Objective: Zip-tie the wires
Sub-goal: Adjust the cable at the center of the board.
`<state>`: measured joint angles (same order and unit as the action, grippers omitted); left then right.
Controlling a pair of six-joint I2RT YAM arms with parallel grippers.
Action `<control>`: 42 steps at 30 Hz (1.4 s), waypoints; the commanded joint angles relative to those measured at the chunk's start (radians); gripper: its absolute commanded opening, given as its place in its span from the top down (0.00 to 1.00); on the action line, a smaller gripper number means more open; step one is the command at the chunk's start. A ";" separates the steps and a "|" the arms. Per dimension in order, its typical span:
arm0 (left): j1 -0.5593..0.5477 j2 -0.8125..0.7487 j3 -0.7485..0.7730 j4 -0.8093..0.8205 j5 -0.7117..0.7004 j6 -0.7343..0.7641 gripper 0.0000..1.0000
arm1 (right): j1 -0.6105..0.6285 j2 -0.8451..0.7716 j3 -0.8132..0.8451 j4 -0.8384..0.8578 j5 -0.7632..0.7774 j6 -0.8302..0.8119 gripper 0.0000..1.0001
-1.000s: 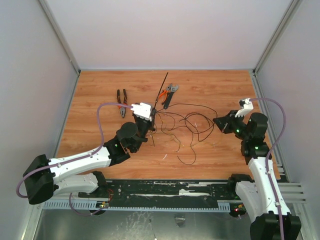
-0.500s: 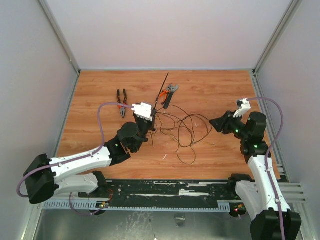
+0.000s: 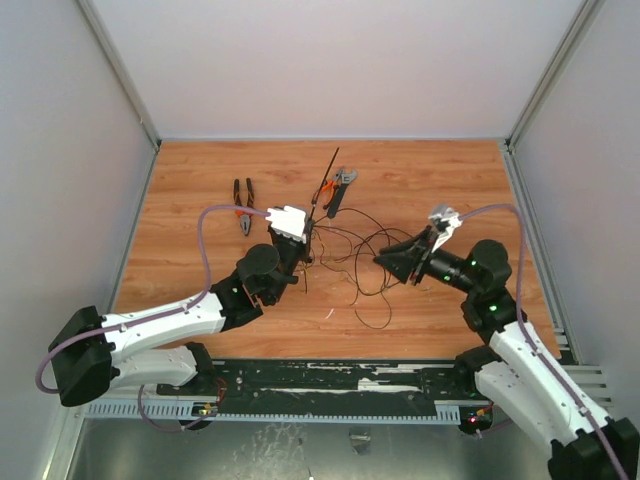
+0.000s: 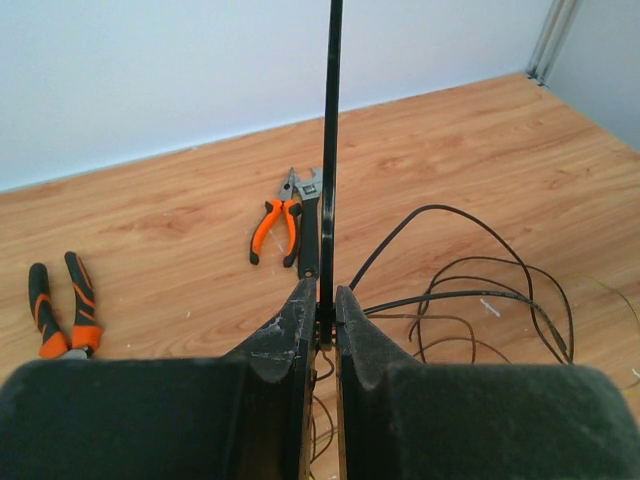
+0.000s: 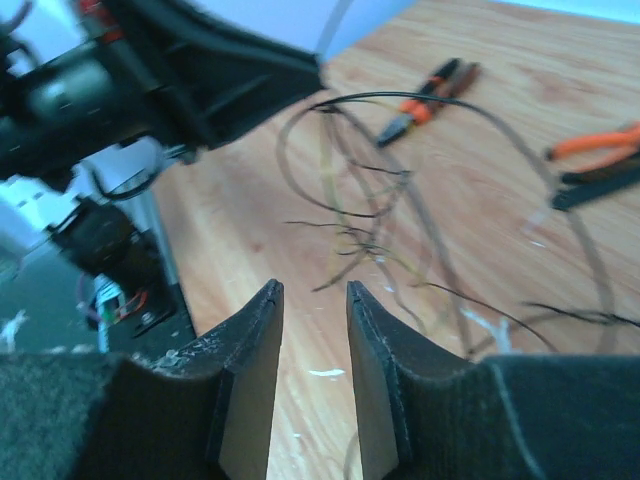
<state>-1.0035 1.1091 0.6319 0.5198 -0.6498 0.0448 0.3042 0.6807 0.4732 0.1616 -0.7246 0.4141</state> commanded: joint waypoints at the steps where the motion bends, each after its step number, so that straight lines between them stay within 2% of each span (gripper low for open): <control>1: 0.006 0.001 0.027 0.031 0.004 -0.006 1.00 | 0.168 0.056 -0.034 0.187 0.087 -0.049 0.67; 7: 0.006 -0.003 0.027 0.028 0.006 -0.012 1.00 | 0.339 0.217 -0.032 0.320 0.179 -0.131 0.68; 12: 0.006 -0.010 0.024 0.024 0.006 -0.014 1.00 | 0.403 0.346 -0.030 0.428 0.191 -0.157 0.68; 26: 0.006 -0.015 0.023 0.020 0.009 -0.026 1.00 | 0.452 0.568 -0.036 0.632 0.187 -0.256 0.67; 42: 0.006 -0.032 0.019 0.011 0.011 -0.039 1.00 | 0.455 0.670 -0.019 0.699 0.366 -0.347 0.59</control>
<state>-1.0035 1.1023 0.6319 0.5175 -0.6418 0.0181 0.7525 1.3514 0.4458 0.7898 -0.4381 0.1261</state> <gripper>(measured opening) 0.129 0.404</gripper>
